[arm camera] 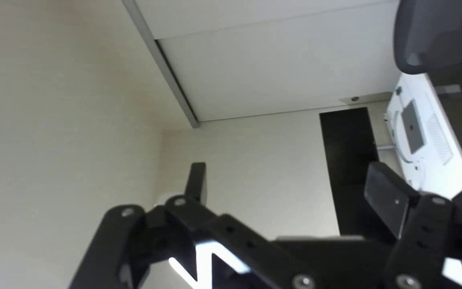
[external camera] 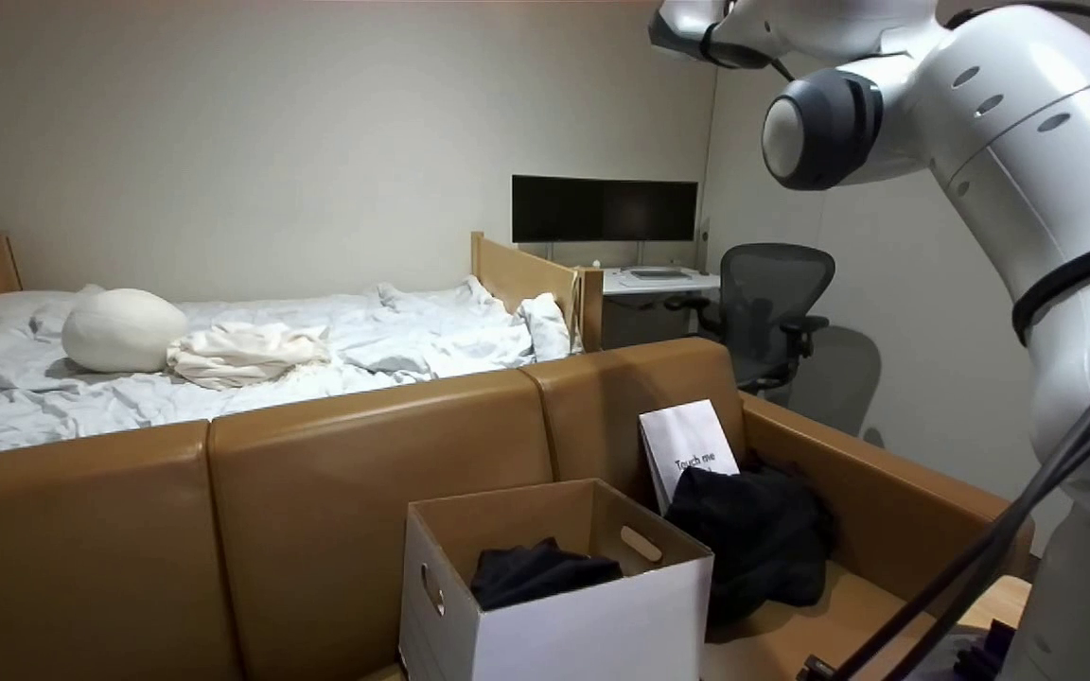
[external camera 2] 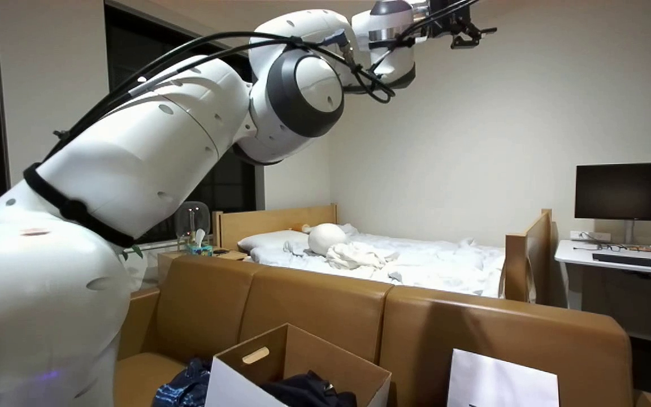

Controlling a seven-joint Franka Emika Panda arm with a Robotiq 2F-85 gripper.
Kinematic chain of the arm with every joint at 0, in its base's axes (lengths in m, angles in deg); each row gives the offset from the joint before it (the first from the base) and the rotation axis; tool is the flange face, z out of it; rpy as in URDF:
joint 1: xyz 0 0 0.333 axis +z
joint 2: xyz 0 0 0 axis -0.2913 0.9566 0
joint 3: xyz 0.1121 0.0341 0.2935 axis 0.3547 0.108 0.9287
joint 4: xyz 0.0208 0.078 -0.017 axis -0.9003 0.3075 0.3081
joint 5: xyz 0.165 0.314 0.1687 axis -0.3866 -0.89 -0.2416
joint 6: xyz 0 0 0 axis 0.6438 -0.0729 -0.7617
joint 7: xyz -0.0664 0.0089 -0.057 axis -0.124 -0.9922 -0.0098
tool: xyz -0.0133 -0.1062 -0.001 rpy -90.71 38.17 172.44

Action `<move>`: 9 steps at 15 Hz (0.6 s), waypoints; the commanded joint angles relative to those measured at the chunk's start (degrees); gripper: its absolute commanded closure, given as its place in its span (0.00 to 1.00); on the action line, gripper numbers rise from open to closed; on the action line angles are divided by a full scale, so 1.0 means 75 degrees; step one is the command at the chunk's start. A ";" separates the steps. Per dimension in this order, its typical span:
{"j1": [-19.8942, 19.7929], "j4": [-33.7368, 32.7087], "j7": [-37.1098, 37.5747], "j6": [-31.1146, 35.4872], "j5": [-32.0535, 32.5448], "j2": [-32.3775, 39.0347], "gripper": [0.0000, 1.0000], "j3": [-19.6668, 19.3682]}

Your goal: Pick up the cloth and two books from the box and put them on the sofa

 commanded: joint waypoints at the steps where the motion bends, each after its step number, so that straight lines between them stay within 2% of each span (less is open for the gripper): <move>1: -0.0200 -0.0011 -0.0236 -0.0674 -0.1078 0.0207 0.00 0.0358; 3: -0.0132 -0.0092 -0.0086 -0.1582 -0.1560 0.0375 0.00 0.0295; 6: -0.0102 -0.0037 -0.0496 -0.2693 -0.2451 0.0457 0.00 0.0467; 9: -0.0024 -0.0118 -0.0155 -0.4084 -0.3014 0.0719 0.00 0.0290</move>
